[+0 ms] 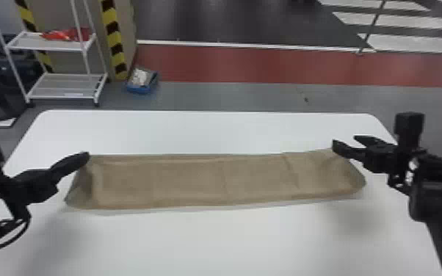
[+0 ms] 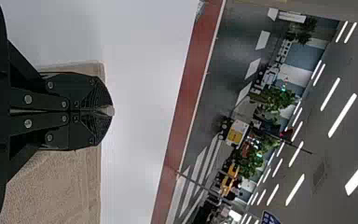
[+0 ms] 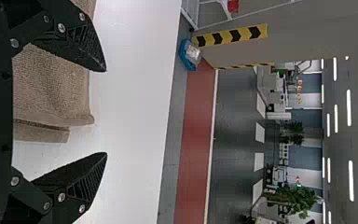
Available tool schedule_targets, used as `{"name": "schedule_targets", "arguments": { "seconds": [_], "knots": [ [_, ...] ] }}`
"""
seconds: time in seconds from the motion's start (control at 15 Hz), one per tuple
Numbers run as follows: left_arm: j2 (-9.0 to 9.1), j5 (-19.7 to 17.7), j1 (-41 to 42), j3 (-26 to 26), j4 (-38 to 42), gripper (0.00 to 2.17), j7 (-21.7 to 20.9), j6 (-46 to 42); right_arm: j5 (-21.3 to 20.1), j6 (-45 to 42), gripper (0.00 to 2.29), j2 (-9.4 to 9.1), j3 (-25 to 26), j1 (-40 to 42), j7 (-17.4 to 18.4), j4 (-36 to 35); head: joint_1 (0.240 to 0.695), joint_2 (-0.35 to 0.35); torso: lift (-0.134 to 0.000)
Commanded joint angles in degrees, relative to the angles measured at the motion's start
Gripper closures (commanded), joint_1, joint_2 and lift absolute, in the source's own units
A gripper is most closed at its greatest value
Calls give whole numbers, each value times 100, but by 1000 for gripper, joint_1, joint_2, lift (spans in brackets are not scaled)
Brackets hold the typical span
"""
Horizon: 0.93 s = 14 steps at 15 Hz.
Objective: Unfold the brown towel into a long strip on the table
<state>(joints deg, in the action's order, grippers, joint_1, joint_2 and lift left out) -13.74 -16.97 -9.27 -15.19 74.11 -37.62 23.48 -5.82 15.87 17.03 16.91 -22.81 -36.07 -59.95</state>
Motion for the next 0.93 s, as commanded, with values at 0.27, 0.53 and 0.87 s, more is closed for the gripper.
{"name": "schedule_targets", "arguments": {
  "seconds": [0.27,0.53,0.87],
  "knots": [
    [3,80,4,122,7,1713,-44,-102,-279,-325,454,-7,-311,-417,276,915,695,-82,-116],
    [3,88,-92,271,-55,1713,-53,-137,-359,-325,475,-7,-311,-452,522,1117,695,-93,-116],
    [12,150,-286,632,-230,1713,0,-260,-411,-360,539,2,-311,-505,645,1407,695,-118,-116]
  ]
}}
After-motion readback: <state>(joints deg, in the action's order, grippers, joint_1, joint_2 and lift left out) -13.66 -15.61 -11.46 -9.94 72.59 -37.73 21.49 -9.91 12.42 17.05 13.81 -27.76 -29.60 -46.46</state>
